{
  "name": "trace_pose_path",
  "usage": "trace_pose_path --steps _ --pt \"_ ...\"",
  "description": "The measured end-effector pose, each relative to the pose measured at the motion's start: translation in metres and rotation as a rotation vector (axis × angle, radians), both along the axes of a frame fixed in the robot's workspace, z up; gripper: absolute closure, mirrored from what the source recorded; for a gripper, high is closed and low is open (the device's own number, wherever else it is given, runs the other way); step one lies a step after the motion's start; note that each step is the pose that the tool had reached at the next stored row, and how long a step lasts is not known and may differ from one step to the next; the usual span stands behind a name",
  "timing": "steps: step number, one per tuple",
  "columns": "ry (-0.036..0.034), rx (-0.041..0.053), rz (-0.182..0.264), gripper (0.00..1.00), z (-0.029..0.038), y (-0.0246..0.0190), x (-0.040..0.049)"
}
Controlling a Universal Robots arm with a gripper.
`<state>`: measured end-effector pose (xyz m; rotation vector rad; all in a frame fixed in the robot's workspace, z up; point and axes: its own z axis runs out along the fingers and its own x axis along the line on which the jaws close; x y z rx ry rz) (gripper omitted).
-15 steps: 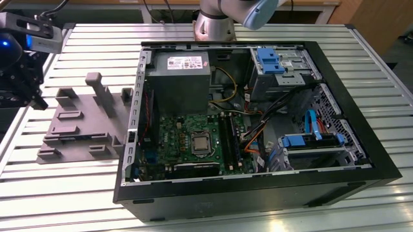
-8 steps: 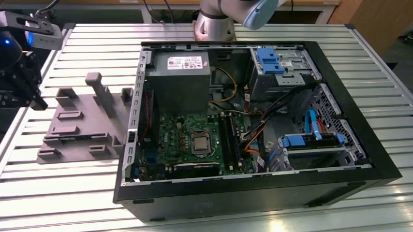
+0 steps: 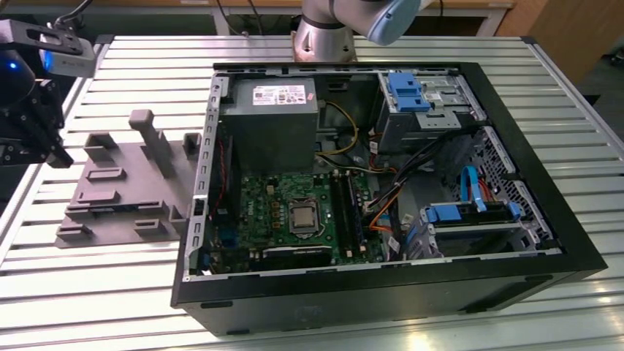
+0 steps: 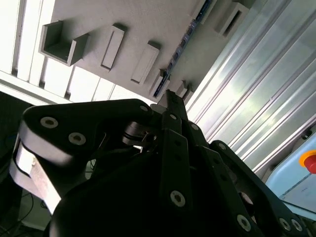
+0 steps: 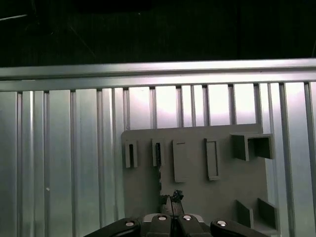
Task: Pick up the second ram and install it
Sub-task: 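Pick up the second ram and move it above second insertion slot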
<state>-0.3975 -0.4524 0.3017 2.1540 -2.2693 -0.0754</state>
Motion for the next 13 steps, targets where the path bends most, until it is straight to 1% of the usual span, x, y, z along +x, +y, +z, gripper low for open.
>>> trace_pose_path --steps 13 --pt "0.0001 -0.0005 0.000 0.89 -0.0105 0.0000 0.0000"
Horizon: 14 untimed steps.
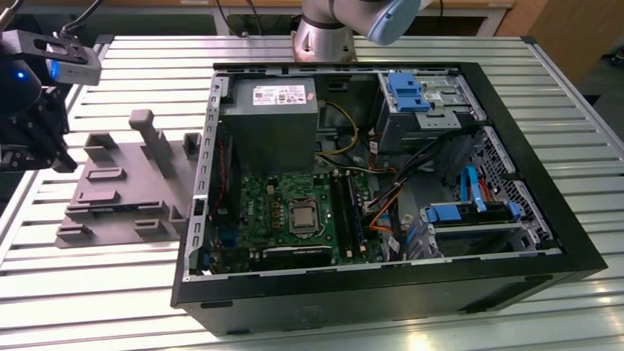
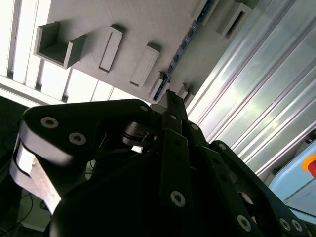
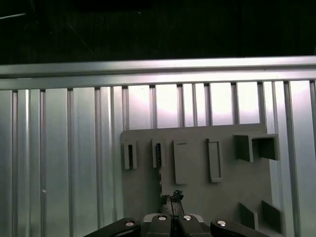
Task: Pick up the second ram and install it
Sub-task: 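Pick up the second ram and move it above second insertion slot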
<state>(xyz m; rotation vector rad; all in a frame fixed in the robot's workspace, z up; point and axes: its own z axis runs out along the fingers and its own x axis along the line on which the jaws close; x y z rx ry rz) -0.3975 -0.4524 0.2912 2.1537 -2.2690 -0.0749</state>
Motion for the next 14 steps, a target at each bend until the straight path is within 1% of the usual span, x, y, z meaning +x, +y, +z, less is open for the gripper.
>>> trace_pose_path --steps 14 --pt "-0.0001 -0.0003 0.000 0.89 -0.0103 0.0000 0.0000"
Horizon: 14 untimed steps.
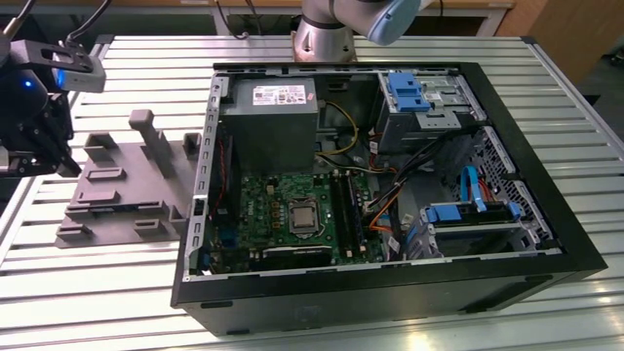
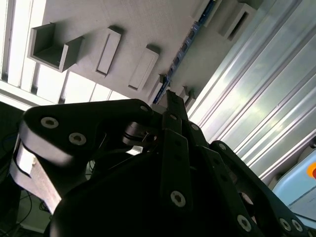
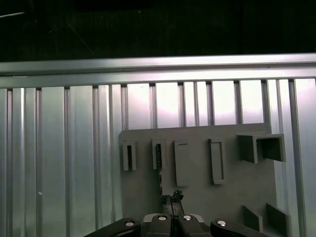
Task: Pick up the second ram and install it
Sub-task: 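Pick up the second ram and move it above second insertion slot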
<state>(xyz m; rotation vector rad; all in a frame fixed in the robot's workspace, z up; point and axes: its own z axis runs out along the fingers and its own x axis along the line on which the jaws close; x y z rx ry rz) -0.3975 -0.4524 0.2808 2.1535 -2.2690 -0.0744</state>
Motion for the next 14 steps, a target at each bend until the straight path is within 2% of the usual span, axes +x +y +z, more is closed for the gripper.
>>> trace_pose_path --steps 14 --pt "0.0001 0.0000 0.000 0.89 -0.0081 0.0000 0.0003"
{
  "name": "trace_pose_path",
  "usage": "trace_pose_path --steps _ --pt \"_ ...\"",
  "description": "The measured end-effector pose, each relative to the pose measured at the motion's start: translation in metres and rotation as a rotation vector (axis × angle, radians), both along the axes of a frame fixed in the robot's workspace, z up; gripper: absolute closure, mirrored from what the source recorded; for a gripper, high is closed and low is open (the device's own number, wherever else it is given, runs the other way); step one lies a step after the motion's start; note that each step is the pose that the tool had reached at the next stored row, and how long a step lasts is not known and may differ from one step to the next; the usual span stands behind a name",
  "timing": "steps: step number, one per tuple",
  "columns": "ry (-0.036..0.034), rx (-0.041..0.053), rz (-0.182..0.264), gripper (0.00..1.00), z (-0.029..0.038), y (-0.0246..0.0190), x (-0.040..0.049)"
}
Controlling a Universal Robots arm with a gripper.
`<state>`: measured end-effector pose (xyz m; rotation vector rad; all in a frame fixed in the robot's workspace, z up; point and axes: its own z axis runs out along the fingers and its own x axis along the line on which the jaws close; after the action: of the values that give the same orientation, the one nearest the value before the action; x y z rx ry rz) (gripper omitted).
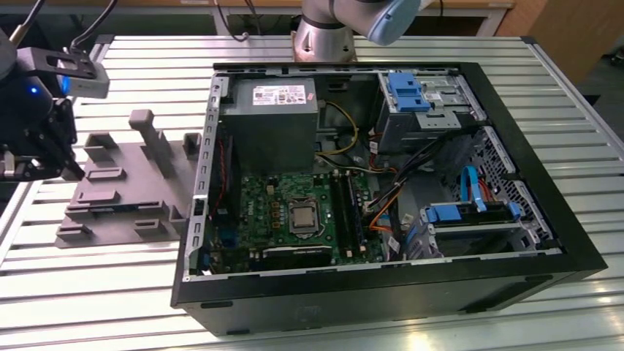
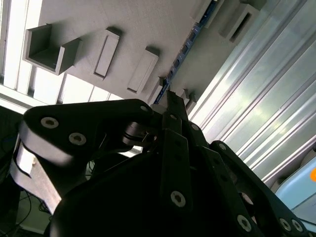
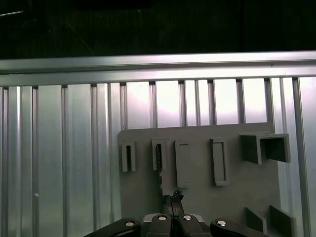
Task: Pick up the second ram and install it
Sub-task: 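Pick up the second ram and move it above second insertion slot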
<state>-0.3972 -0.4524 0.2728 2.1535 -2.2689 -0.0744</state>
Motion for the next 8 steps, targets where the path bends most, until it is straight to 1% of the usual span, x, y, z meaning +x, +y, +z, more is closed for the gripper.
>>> trace_pose_path --steps 8 --pt "0.0000 0.0000 0.000 0.89 -0.0044 0.0000 0.0005"
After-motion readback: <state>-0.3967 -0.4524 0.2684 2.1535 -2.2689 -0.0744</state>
